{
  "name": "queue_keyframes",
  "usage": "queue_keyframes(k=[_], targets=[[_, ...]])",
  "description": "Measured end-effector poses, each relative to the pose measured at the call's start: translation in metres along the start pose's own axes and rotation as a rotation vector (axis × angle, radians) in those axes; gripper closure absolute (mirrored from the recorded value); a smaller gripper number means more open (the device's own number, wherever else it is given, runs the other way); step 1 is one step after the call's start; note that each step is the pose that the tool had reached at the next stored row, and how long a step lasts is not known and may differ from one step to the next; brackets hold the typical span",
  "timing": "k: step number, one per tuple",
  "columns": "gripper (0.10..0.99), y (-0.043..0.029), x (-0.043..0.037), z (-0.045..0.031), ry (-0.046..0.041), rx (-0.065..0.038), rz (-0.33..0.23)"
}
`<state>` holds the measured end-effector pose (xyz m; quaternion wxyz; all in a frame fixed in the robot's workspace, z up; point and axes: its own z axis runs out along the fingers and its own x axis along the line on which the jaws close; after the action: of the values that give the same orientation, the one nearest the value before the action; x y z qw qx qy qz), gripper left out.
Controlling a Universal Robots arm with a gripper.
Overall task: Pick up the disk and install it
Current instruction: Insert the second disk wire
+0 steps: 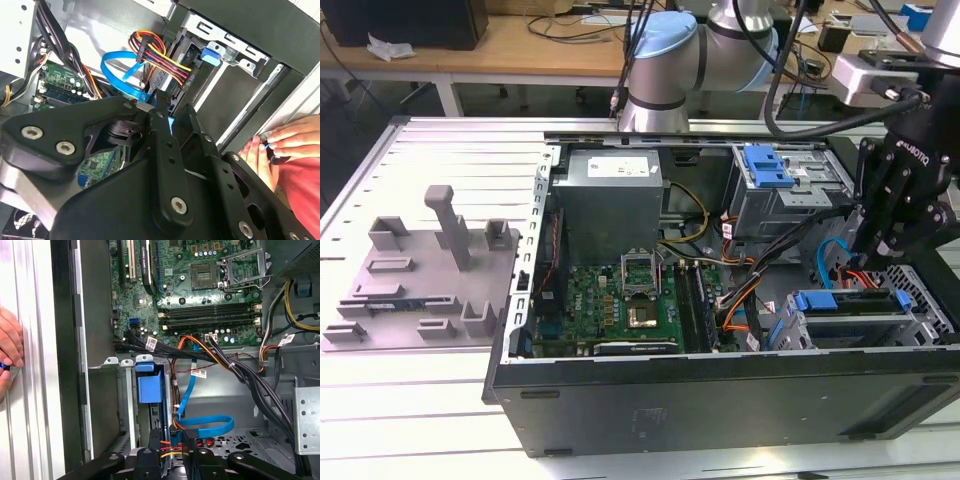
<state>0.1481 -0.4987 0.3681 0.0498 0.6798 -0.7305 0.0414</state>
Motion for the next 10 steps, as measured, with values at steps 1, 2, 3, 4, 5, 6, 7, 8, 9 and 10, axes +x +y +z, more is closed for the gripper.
queue_keyframes(k=[1, 2, 3, 4, 5, 6, 7, 8, 9, 10], targets=[[0.769, 0.0, 0.0, 0.0008, -0.003, 0.0, 0.0], [0.769, 0.0, 0.0002, 0.0015, -0.007, -0.001, 0.0], [0.769, -0.0001, 0.0006, 0.0022, -0.0115, -0.001, 0.0], [0.769, -0.0001, 0.0009, 0.0027, -0.0161, -0.001, 0.0], [0.769, -0.0001, 0.0013, 0.0031, -0.0199, -0.001, 0.0], [0.769, -0.0002, 0.0016, 0.0034, -0.0232, -0.002, 0.0], [0.78, -0.0002, 0.0019, 0.0037, -0.0264, -0.002, 0.0], [0.78, -0.0003, 0.0024, 0.0041, -0.0305, -0.002, 0.0], [0.78, -0.0003, 0.0028, 0.0044, -0.0336, -0.002, -0.001], [0.859, -0.0005, 0.0038, 0.005, -0.0406, -0.003, -0.001]])
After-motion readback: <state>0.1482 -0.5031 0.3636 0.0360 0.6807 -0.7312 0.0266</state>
